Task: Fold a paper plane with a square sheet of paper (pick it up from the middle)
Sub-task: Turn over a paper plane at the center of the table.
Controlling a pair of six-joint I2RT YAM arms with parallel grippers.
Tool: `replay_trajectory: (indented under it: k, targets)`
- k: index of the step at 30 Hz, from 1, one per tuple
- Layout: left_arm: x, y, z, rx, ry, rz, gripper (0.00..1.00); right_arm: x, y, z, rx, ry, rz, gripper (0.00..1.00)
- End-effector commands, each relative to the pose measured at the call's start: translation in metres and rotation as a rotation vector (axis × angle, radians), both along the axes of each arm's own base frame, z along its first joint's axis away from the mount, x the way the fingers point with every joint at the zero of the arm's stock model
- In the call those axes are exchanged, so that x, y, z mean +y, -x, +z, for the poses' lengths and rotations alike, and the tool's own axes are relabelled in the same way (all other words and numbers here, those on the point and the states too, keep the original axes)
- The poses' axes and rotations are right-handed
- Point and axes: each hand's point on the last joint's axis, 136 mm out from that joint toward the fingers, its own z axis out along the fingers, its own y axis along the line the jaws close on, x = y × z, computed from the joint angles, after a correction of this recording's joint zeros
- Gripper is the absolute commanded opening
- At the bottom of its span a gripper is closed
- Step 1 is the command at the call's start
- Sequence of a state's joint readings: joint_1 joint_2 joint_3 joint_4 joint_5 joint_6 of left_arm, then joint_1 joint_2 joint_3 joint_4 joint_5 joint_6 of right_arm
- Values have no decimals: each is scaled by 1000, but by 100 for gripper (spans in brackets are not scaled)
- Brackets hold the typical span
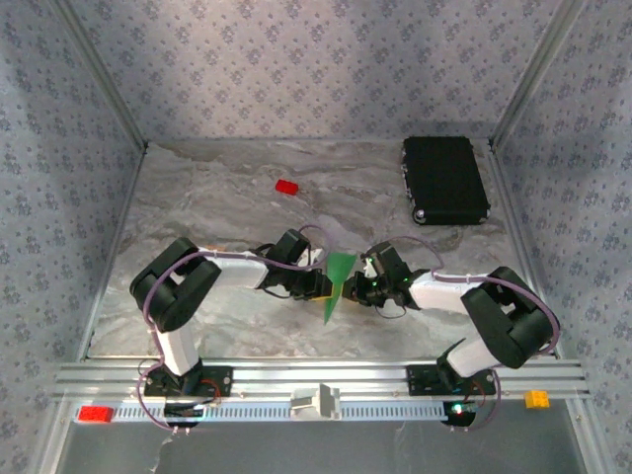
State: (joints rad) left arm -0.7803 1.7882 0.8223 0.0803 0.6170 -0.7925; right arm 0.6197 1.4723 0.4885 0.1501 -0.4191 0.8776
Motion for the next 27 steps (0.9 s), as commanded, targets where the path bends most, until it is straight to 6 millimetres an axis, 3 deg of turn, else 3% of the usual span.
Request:
replay_trajectory:
  k: [1, 14, 27]
  targets:
    - [-11, -1, 8, -21, 35, -35, 19, -4, 5, -7, 37, 1, -13, 16]
    - [-8, -4, 17, -74, -6, -25, 10, -8, 1, -6, 27, -5, -44, 15]
    - [52, -28, 51, -348, -374, 162, 8, -24, -8, 7, -19, 45, -116, 16]
